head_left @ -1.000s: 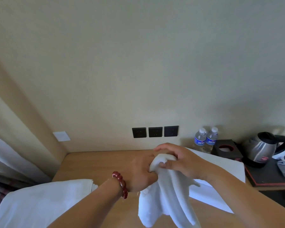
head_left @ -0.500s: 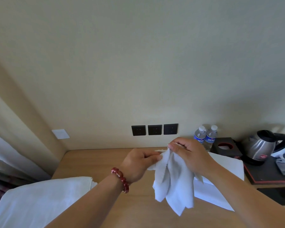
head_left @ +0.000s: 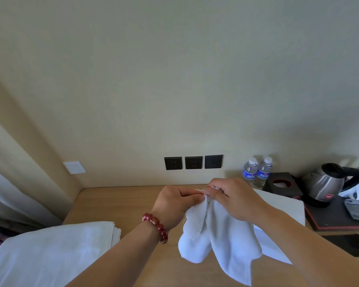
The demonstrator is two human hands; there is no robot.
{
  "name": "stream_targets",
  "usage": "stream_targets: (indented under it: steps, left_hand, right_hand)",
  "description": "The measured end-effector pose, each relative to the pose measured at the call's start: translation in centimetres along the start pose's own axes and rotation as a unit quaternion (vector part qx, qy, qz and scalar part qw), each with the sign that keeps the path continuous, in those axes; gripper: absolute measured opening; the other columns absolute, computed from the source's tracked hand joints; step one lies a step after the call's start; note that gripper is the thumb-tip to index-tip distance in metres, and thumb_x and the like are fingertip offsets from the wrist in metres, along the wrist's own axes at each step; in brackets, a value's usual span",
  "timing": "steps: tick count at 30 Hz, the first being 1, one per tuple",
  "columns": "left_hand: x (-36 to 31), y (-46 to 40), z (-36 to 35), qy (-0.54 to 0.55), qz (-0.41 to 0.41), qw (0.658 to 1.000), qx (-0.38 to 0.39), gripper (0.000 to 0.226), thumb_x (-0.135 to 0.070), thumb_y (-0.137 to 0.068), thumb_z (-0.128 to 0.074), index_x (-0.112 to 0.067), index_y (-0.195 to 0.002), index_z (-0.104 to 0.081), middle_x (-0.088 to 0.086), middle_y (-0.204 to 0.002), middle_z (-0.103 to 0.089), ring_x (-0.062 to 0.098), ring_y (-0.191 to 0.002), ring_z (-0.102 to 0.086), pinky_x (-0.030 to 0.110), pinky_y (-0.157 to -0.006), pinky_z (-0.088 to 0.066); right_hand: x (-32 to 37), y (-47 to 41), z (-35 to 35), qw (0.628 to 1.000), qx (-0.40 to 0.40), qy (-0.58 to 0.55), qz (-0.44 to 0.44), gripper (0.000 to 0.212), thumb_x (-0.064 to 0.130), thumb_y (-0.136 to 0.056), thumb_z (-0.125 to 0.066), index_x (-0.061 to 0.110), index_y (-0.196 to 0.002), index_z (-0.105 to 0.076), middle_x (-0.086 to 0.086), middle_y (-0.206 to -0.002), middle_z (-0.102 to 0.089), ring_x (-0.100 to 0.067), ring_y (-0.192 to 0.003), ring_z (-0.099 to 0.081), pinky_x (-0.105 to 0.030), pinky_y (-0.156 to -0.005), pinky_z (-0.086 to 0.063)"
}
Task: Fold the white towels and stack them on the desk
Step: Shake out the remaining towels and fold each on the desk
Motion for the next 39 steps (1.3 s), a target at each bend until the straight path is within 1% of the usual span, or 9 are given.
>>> stream_targets:
  steps: [5,8,11,16,19,22,28,34,39]
  left_hand:
    - [0.0,0.2,-0.7,0.028,0.005,1.0,0.006,0.024,-0.043,-0.091,-0.069,-0.022,-0.092,-0.081,0.005,-0.093,-0.077,0.024,-0.091,-0.071,0.044,-0.087,-0.056]
    - [0.3,-0.1,-1.6,-0.107,-0.012,0.994,0.021,0.028,-0.052,-0.08,-0.075,-0.026,-0.091,-0.078,-0.011,-0.075,-0.068,0.013,-0.068,-0.06,0.03,-0.063,-0.05]
    - [0.8,-0.4,-1.7,-0.164,-0.005,0.986,-0.021,0.04,-0.045,-0.084,-0.07,-0.009,-0.07,-0.063,0.004,-0.06,-0.049,0.011,-0.056,-0.039,0.028,-0.054,-0.033]
    - [0.3,-0.5,-1.6,-0.179,-0.028,0.982,-0.061,0.041,-0.033,-0.098,-0.054,-0.004,-0.069,-0.059,0.011,-0.062,-0.052,0.012,-0.056,-0.041,0.032,-0.056,-0.035]
    - [0.0,-0.5,-1.9,-0.246,-0.048,0.967,-0.043,0.033,-0.023,-0.099,-0.051,-0.023,-0.067,-0.059,-0.004,-0.064,-0.055,0.009,-0.063,-0.05,0.03,-0.062,-0.046]
    - [-0.5,-0.5,-1.2,-0.239,-0.06,0.967,-0.065,0.032,-0.027,-0.094,-0.057,-0.037,-0.064,-0.061,-0.019,-0.058,-0.057,0.003,-0.062,-0.053,0.016,-0.054,-0.039]
    - [-1.2,0.1,-0.8,-0.286,-0.2,0.931,-0.107,0.015,-0.027,-0.085,-0.074,-0.025,-0.071,-0.074,-0.018,-0.062,-0.053,0.0,-0.067,-0.054,0.008,-0.06,-0.036]
    - [-1.2,1.2,-0.8,-0.322,-0.301,0.892,-0.104,0.018,-0.042,-0.082,-0.067,-0.027,-0.079,-0.075,-0.017,-0.078,-0.061,-0.001,-0.074,-0.054,0.011,-0.065,-0.041]
    - [-1.1,1.3,-0.8,-0.3,-0.298,0.903,-0.08,0.005,-0.031,-0.082,-0.076,-0.026,-0.082,-0.077,-0.016,-0.081,-0.064,-0.006,-0.075,-0.053,0.001,-0.069,-0.035]
  right_hand:
    - [-0.6,-0.4,0.5,0.998,-0.032,0.034,-0.042,0.028,0.044,-0.098,-0.057,0.031,-0.073,-0.061,0.002,-0.056,-0.054,-0.011,-0.063,-0.052,-0.022,-0.055,-0.034]
    - [-0.5,-0.4,0.7,0.997,-0.044,0.038,-0.057,0.035,0.045,-0.095,-0.062,0.018,-0.073,-0.066,-0.005,-0.058,-0.053,-0.013,-0.058,-0.045,-0.024,-0.054,-0.034]
    - [0.1,-0.3,0.3,0.997,-0.05,0.036,-0.057,0.041,0.043,-0.092,-0.066,0.01,-0.068,-0.062,-0.008,-0.059,-0.053,-0.016,-0.058,-0.042,-0.023,-0.052,-0.031]
    - [0.5,-0.2,0.8,0.995,-0.07,0.052,-0.056,0.048,0.046,-0.091,-0.067,0.007,-0.065,-0.057,-0.011,-0.058,-0.05,-0.018,-0.056,-0.039,-0.025,-0.052,-0.029]
    - [0.4,0.0,1.2,0.994,-0.077,0.057,-0.053,0.052,0.047,-0.092,-0.066,0.005,-0.063,-0.051,-0.014,-0.058,-0.045,-0.017,-0.056,-0.032,-0.027,-0.051,-0.026]
    - [0.5,0.2,1.7,0.995,-0.08,0.037,-0.045,0.053,0.048,-0.091,-0.066,0.007,-0.062,-0.051,-0.008,-0.054,-0.036,-0.015,-0.055,-0.031,-0.027,-0.052,-0.027]
    - [0.5,0.7,1.9,0.998,-0.07,-0.005,-0.002,0.065,0.068,-0.085,-0.053,0.006,-0.063,-0.049,-0.004,-0.056,-0.03,-0.013,-0.055,-0.026,-0.027,-0.051,-0.022]
    - [-0.1,1.6,1.8,0.997,-0.043,-0.06,0.0,0.061,0.05,-0.093,-0.064,0.0,-0.065,-0.047,-0.001,-0.057,-0.026,-0.009,-0.056,-0.026,-0.026,-0.053,-0.022]
    - [-1.0,2.0,2.6,0.991,-0.054,-0.119,-0.033,0.058,0.063,-0.091,-0.057,0.014,-0.062,-0.047,0.011,-0.053,-0.029,-0.006,-0.052,-0.029,-0.021,-0.05,-0.024]
Point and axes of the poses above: each hand's wrist, its own y-axis away from the middle knuckle, its own z-axis out of the back of the hand, x = y × z, the point moved 9 cm from there along -y, towards the middle knuckle
